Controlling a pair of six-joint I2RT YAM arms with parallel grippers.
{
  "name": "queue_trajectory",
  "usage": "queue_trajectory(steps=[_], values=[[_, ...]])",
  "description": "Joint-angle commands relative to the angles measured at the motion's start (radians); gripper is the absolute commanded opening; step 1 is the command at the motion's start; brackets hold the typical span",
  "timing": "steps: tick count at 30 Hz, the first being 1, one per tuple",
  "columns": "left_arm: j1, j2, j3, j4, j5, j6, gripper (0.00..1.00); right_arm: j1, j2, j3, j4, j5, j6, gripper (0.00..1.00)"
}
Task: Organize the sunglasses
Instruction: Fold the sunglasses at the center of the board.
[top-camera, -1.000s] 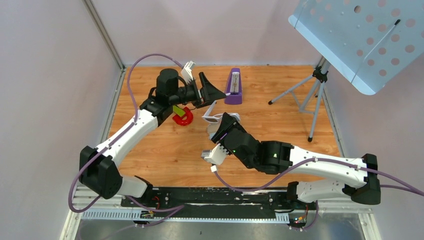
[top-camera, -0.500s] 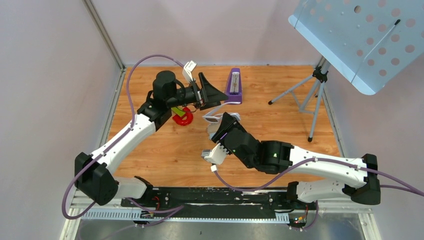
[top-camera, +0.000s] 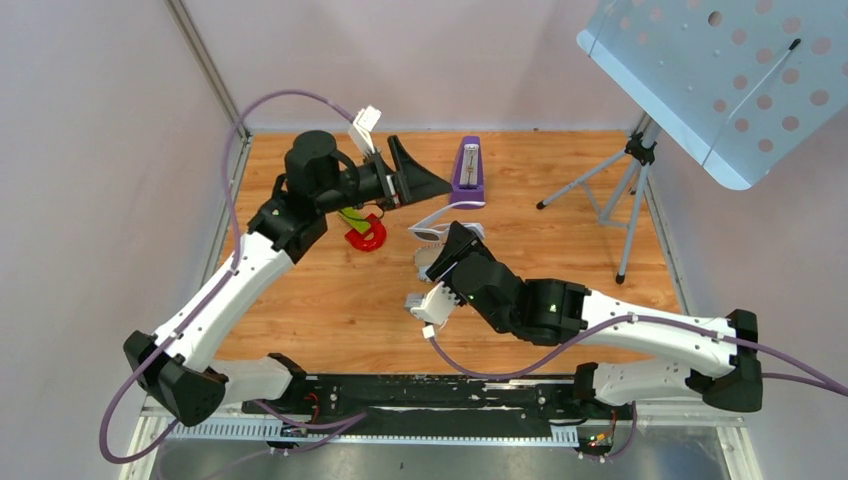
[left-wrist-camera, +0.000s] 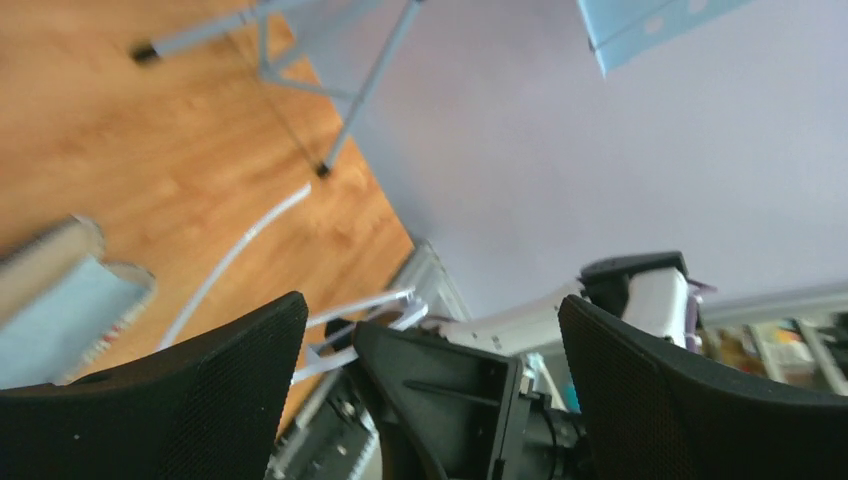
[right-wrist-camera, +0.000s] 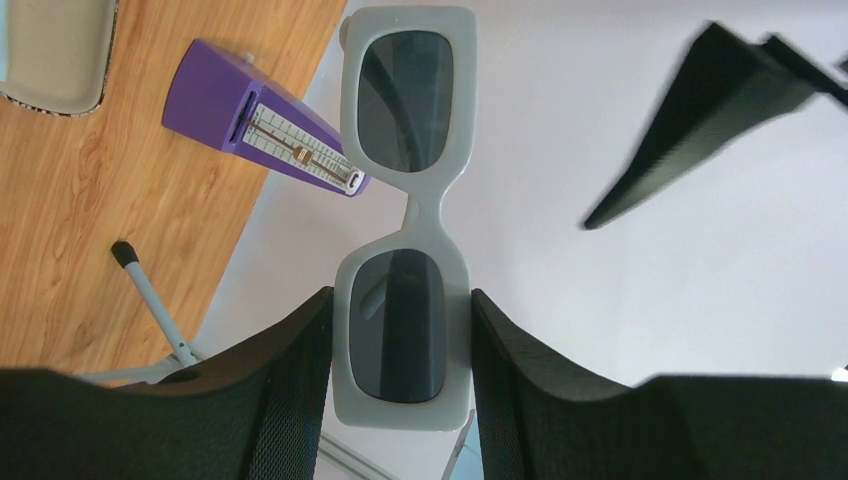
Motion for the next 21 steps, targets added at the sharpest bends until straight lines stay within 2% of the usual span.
queue_trajectory(steps=[1, 5, 7, 9, 11, 13, 16, 21], values=[[-0.004, 0.006, 0.177, -0.268, -0.212, 0.309, 1.0, -0.011, -0.054, -0.026, 0.012, -0.001, -0.023, 0.18], [-0.004, 0.084, 0.218, -0.329, -0.285, 0.443, 1.0, -0.012, -0.089, -0.05, 0.012, -0.028, -0.092, 0.17], [-0.005, 0.095, 0.198, -0.313, -0.319, 0.461, 1.0, -0.011, -0.155, -0.091, 0.014, -0.114, -0.177, 0.17], [-0.006, 0.098, 0.179, -0.304, -0.335, 0.466, 1.0, -0.012, -0.242, -0.186, 0.069, -0.196, -0.339, 0.18], [-0.006, 0.092, 0.154, -0.304, -0.325, 0.461, 1.0, -0.011, -0.336, -0.332, 0.196, -0.273, -0.514, 0.18], [-0.006, 0.077, 0.124, -0.314, -0.337, 0.452, 1.0, -0.011, -0.409, -0.404, 0.224, -0.343, -0.618, 0.18], [-0.013, 0.044, 0.064, -0.313, -0.373, 0.458, 1.0, -0.011, -0.441, -0.441, 0.229, -0.377, -0.628, 0.19], [-0.043, 0.055, 0.029, -0.359, -0.403, 0.504, 0.99, -0.012, -0.374, -0.404, 0.237, -0.341, -0.566, 0.19]])
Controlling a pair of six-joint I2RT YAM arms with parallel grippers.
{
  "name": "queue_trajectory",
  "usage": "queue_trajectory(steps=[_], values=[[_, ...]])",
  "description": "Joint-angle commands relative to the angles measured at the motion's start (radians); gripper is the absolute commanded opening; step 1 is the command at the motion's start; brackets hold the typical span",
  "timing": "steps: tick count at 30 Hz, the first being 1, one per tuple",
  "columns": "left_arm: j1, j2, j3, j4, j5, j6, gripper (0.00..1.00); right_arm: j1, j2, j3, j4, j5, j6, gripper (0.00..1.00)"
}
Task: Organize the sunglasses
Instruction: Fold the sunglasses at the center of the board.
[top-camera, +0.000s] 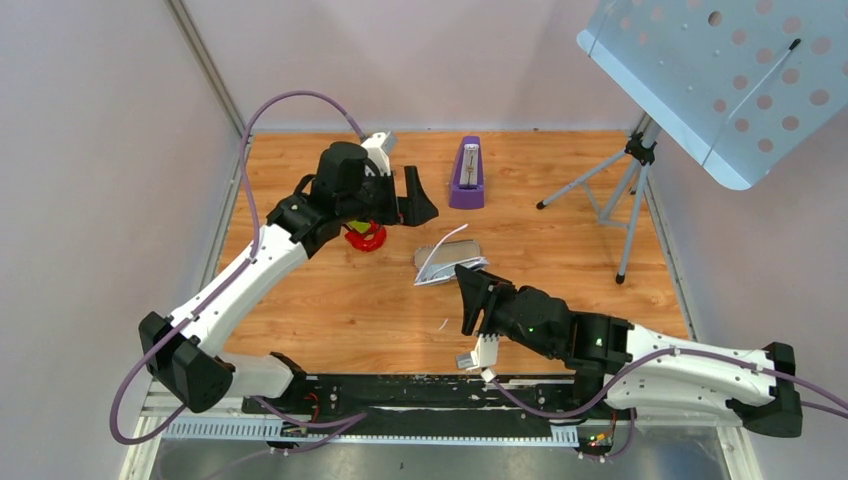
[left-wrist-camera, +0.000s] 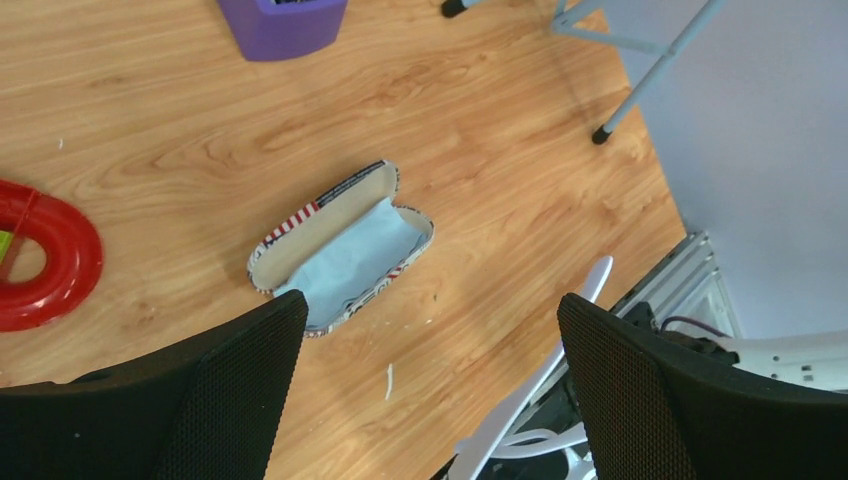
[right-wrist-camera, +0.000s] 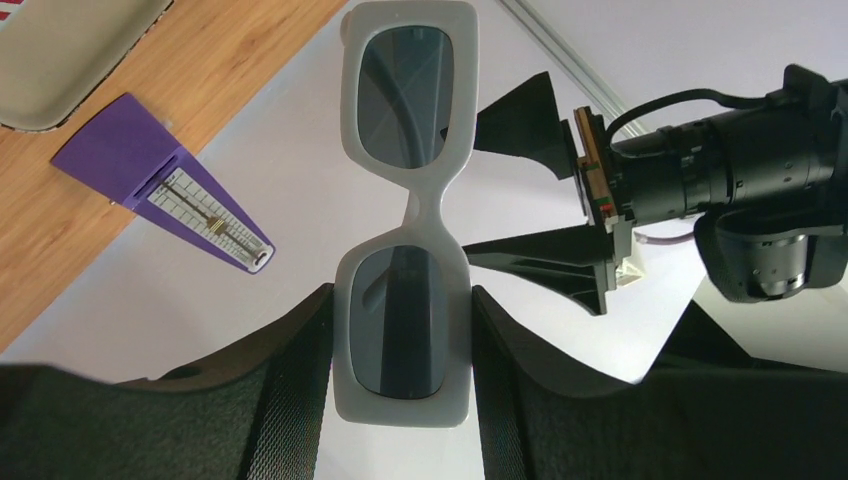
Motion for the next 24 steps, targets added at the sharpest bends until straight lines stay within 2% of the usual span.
queue_trajectory(steps=[1, 9, 19, 21, 24], values=[[-0.032, -0.013, -0.02, -0.033, -0.046, 0.058, 0.98, -0.01, 0.045, 0.036, 0.067, -0.028, -0.053, 0.19], [-0.088, 0.018, 0.007, -0.057, -0.067, 0.102, 0.97, -0.011, 0.108, 0.068, 0.11, -0.025, -0.016, 0.18], [-0.083, -0.047, 0.006, -0.111, -0.327, 0.197, 0.99, -0.011, 0.084, 0.057, 0.102, -0.026, -0.009, 0.18], [-0.066, -0.04, -0.001, -0.092, -0.257, 0.182, 0.99, -0.011, 0.076, 0.055, 0.09, -0.025, -0.009, 0.18], [-0.062, -0.081, -0.059, 0.042, -0.099, 0.139, 0.99, -0.011, 0.072, 0.048, 0.083, -0.013, -0.002, 0.18]])
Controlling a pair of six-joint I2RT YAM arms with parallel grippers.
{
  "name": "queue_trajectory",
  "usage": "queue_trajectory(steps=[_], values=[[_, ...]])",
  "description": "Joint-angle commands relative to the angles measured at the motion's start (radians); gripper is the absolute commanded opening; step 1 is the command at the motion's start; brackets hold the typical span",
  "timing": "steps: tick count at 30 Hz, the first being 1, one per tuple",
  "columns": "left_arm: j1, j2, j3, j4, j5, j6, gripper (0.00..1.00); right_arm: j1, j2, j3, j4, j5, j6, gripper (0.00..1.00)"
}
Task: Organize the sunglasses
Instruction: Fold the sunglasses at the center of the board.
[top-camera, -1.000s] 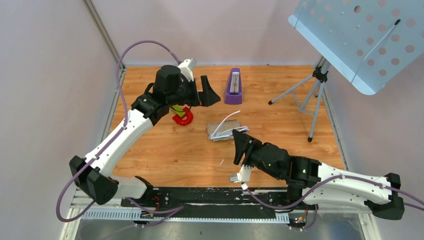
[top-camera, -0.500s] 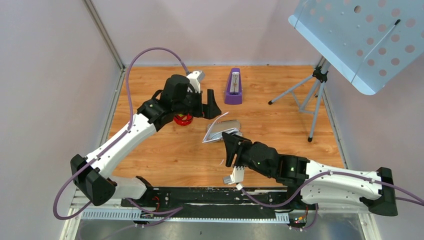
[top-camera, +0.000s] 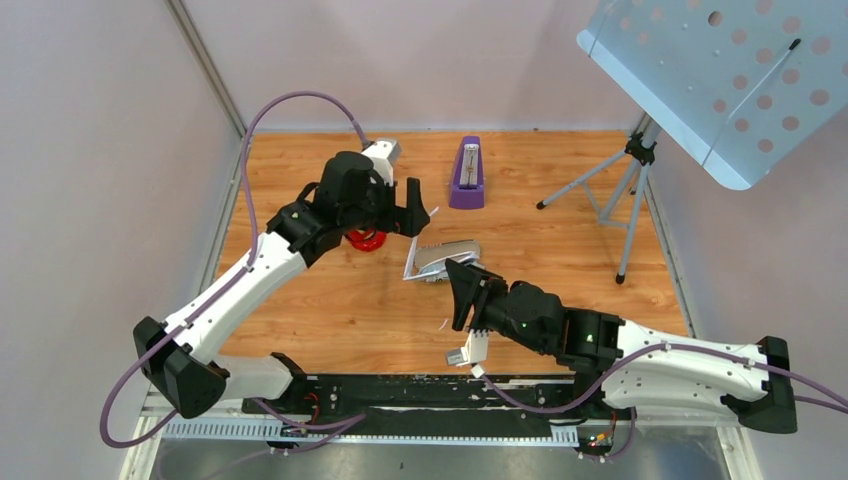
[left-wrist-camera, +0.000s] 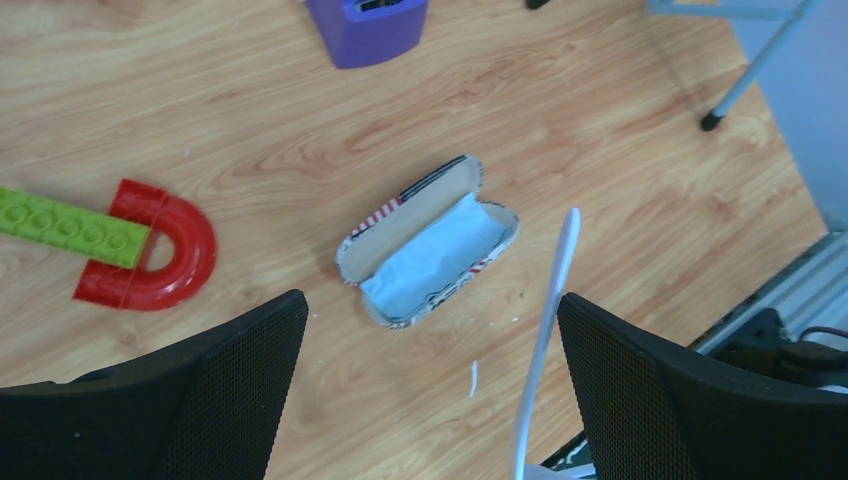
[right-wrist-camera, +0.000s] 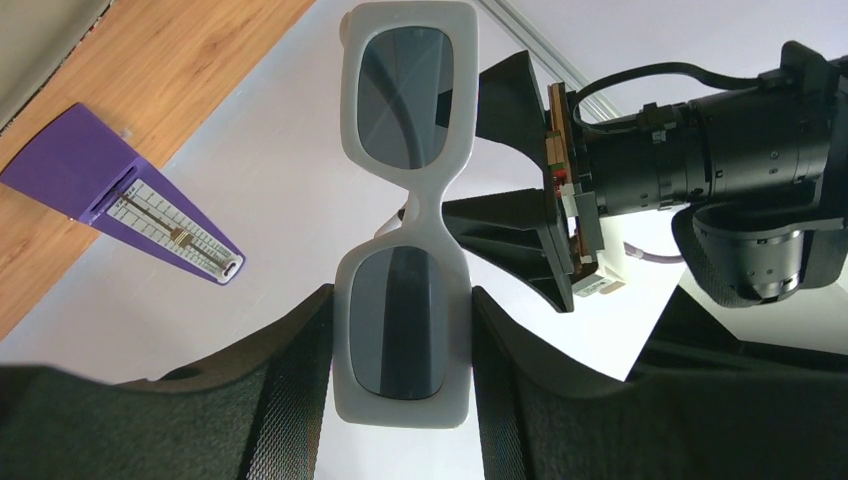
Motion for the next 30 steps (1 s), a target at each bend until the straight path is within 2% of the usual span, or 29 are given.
queue_trajectory(steps=[1, 3, 5, 7, 11, 14, 20, 23, 30], values=[[0.01, -0.071, -0.066, 0.162, 0.163, -0.039, 0.99, -0.011, -0.019, 0.005, -0.011, 0.012, 0.015, 0.18], [0.01, -0.098, -0.068, 0.2, 0.202, -0.064, 0.99, -0.011, -0.025, 0.003, -0.017, 0.018, 0.021, 0.18], [0.011, -0.122, -0.059, 0.206, 0.178, -0.066, 0.99, -0.011, -0.028, 0.002, -0.022, 0.022, 0.023, 0.18], [0.024, -0.145, -0.055, 0.199, 0.133, -0.057, 1.0, -0.012, -0.033, -0.001, -0.025, 0.024, 0.023, 0.18], [0.038, -0.097, 0.0, 0.036, -0.074, 0.014, 1.0, -0.01, -0.04, 0.003, -0.025, 0.017, 0.018, 0.18], [0.039, -0.038, -0.033, 0.014, -0.106, 0.032, 0.99, -0.007, -0.039, 0.016, -0.024, 0.011, 0.019, 0.18], [0.01, 0.03, -0.067, 0.046, -0.012, 0.03, 0.97, -0.004, -0.021, 0.038, -0.024, 0.025, 0.038, 0.18], [-0.006, 0.033, -0.06, 0.067, 0.086, 0.037, 0.97, -0.004, 0.008, 0.059, -0.024, 0.05, 0.069, 0.18], [-0.034, 0.02, -0.071, 0.092, 0.177, 0.019, 0.97, -0.006, 0.068, 0.085, 0.0, 0.122, 0.134, 0.18]])
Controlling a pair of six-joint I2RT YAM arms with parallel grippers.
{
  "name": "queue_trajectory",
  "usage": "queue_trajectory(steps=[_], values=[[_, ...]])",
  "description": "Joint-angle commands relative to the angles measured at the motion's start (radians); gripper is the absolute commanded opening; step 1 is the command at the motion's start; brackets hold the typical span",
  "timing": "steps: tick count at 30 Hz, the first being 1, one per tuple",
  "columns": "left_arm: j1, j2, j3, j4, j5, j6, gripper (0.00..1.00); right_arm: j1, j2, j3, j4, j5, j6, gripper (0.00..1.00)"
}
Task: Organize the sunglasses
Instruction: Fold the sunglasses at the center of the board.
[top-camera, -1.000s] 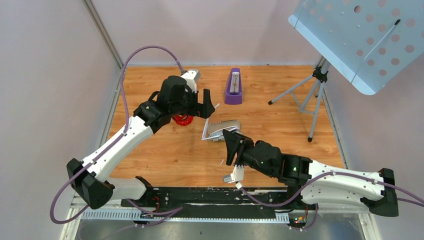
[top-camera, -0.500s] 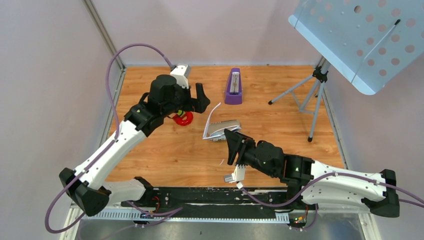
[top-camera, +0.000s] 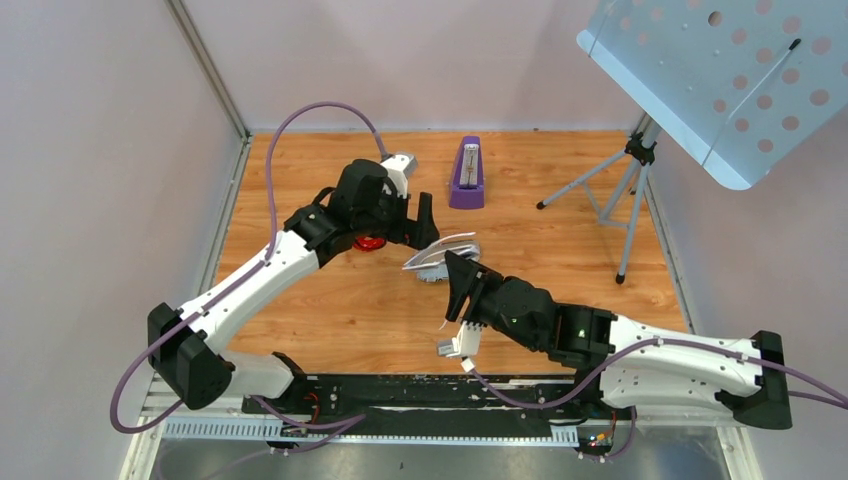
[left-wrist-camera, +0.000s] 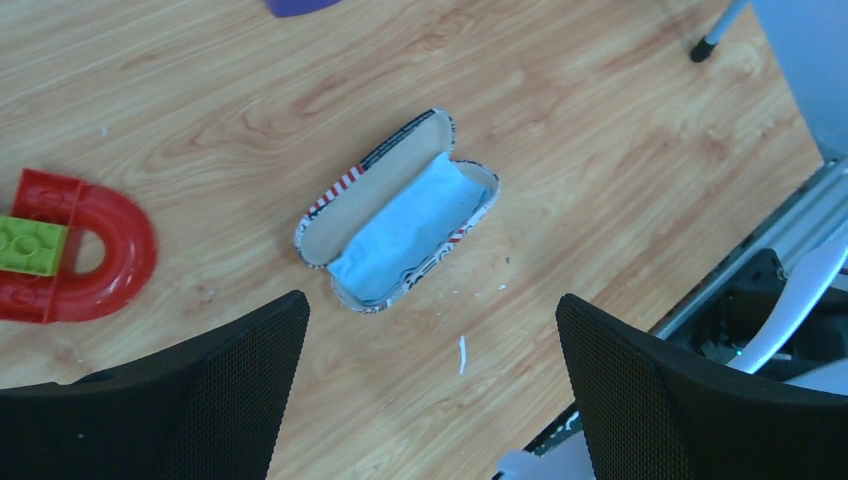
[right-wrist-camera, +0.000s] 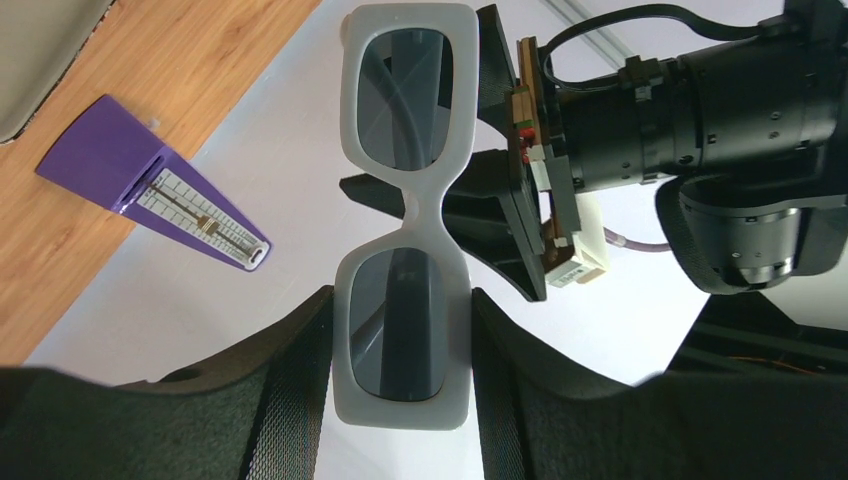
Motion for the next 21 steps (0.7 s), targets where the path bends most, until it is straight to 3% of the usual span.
queue_trajectory(steps=[1, 12, 14, 18, 21], values=[[-0.028, -0.023, -0.005, 0.029, 0.083, 0.0, 0.97, -0.007, 0.03, 0.045, 0.02, 0.069, 0.072, 0.18], [-0.058, -0.039, -0.016, 0.069, 0.141, -0.032, 0.96, -0.018, 0.054, 0.078, -0.008, 0.094, 0.143, 0.17], [-0.058, -0.045, -0.011, 0.06, 0.091, -0.034, 0.97, -0.02, 0.05, 0.077, -0.014, 0.091, 0.15, 0.17], [-0.032, -0.058, 0.037, 0.002, -0.173, 0.002, 1.0, -0.032, 0.046, 0.098, -0.105, 0.091, 0.242, 0.17], [0.06, -0.03, 0.068, 0.005, -0.161, -0.017, 1.0, -0.074, 0.062, 0.129, -0.187, 0.061, 0.358, 0.17]])
